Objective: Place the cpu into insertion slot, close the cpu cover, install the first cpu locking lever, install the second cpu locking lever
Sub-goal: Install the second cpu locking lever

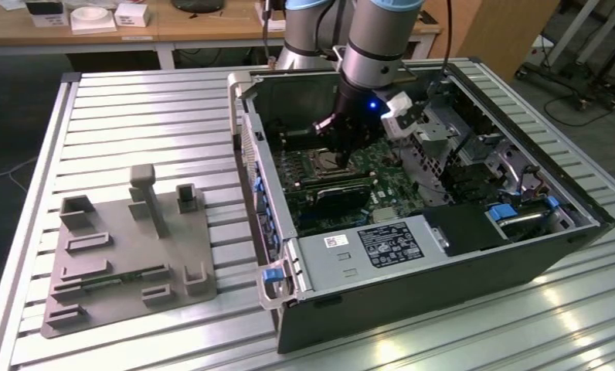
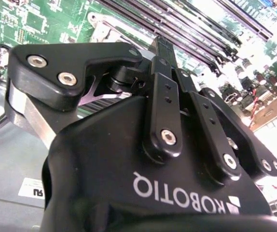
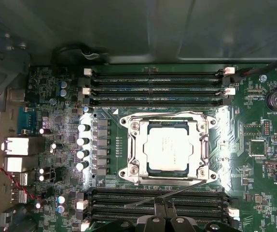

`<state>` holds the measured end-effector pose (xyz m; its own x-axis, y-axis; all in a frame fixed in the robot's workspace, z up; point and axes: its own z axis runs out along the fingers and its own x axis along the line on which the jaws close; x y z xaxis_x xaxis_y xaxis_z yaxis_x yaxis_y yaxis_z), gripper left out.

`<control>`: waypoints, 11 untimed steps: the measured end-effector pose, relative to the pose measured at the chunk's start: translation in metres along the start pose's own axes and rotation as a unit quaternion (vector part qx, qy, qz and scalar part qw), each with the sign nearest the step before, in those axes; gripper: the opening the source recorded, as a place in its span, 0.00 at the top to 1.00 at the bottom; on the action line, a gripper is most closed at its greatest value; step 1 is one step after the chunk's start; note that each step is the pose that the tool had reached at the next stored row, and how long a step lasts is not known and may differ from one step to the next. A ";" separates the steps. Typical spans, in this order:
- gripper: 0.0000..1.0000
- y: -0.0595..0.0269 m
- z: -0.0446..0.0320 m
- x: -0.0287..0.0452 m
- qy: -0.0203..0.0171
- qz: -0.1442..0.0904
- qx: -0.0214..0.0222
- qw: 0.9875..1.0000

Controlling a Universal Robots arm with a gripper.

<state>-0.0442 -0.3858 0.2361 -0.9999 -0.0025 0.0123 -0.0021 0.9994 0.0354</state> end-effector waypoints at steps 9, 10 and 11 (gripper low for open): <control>0.90 0.0002 -0.0042 0.0000 0.008 0.000 0.000 1.000; 0.90 0.0002 -0.0042 0.0000 0.009 0.000 0.000 1.000; 0.90 0.0002 -0.0042 0.0000 0.011 0.000 0.000 1.000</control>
<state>-0.0442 -0.3857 0.2403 -0.9994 -0.0026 0.0333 -0.0014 0.9994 0.0355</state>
